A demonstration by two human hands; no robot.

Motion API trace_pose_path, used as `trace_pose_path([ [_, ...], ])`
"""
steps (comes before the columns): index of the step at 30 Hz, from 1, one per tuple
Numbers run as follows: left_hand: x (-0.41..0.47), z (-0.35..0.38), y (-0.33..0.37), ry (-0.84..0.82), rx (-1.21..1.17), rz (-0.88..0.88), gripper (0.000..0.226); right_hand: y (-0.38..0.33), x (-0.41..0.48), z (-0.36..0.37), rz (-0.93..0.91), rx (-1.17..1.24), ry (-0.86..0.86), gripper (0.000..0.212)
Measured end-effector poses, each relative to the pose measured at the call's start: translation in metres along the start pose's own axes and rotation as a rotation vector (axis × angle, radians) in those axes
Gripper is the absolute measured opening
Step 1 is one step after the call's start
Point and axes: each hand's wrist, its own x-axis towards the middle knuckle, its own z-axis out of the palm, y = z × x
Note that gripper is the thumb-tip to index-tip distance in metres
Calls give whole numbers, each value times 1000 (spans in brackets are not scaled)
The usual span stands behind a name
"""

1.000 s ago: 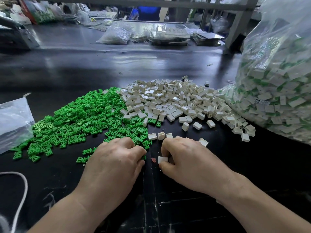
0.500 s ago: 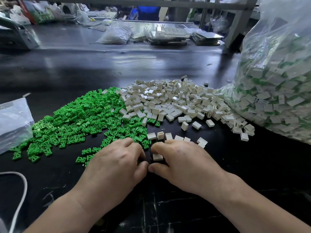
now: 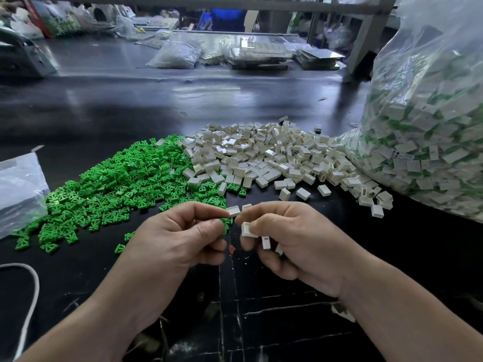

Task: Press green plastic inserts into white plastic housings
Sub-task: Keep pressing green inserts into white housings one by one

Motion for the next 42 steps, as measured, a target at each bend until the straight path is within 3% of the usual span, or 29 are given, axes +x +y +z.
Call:
trace_pose_path([
  [5, -1, 2, 1, -16, -138, -13, 8, -2, 1, 0, 43, 265, -148, 9],
  [10, -1, 3, -3, -9, -141, 37, 8, -1, 1, -1, 99, 410, -169, 24],
  [16, -3, 5, -3, -38, -241, 57, 10, 0, -3, 1, 0, 308, -203, 6],
  [20, -4, 5, -4, -23, -225, 66, 9, 4, -4, 5, -102, 165, -121, 20],
  [30, -7, 8, -10, 1, -87, 126, 8, 10, -4, 6, -337, -142, -10, 14],
  [37, -5, 5, -3, -97, -41, 19, 8, 4, -6, 5, -193, -118, -98, 17],
  [42, -5, 2, -2, -128, -8, -73, 22, 0, -10, 3, -117, -222, -101, 21],
])
